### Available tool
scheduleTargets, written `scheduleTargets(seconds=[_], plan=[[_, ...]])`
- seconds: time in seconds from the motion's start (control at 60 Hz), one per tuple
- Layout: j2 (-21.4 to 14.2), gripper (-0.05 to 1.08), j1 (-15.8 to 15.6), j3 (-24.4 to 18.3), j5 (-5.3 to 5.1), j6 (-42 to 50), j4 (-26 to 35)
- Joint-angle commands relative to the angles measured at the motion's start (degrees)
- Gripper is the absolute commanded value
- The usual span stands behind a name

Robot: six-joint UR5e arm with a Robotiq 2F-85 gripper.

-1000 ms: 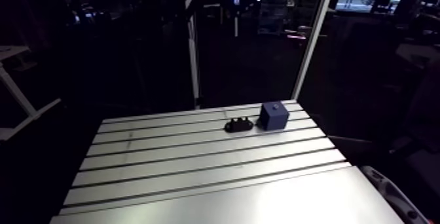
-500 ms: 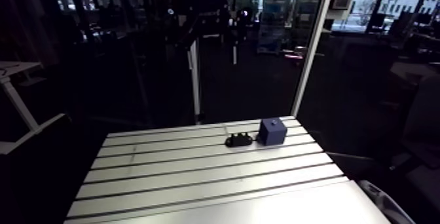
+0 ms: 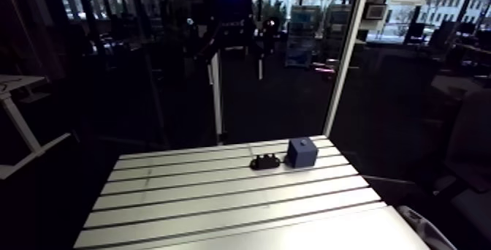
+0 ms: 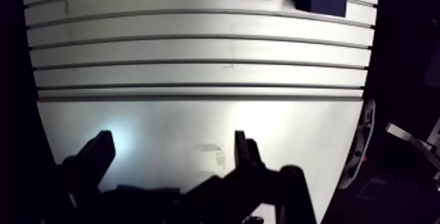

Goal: Pick up the M10 bolt and insert it into the hole until fully seated.

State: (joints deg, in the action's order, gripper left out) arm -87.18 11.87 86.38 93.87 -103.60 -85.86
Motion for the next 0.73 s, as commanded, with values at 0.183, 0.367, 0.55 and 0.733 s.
scheduleTargets(seconds=[0.183,0.367,0.55,0.733], plan=[[0.0,0.01,-0.1,-0.4,0.21,-0.1,-0.1],[0.1,0.01,-0.1,-0.5,0.21,-0.2,-0.1],[0.3,0.01,-0.1,-0.6,0.21,-0.3,-0.1],[0.6,0.01,0.0,-0.6,0.21,-0.4,-0.1]])
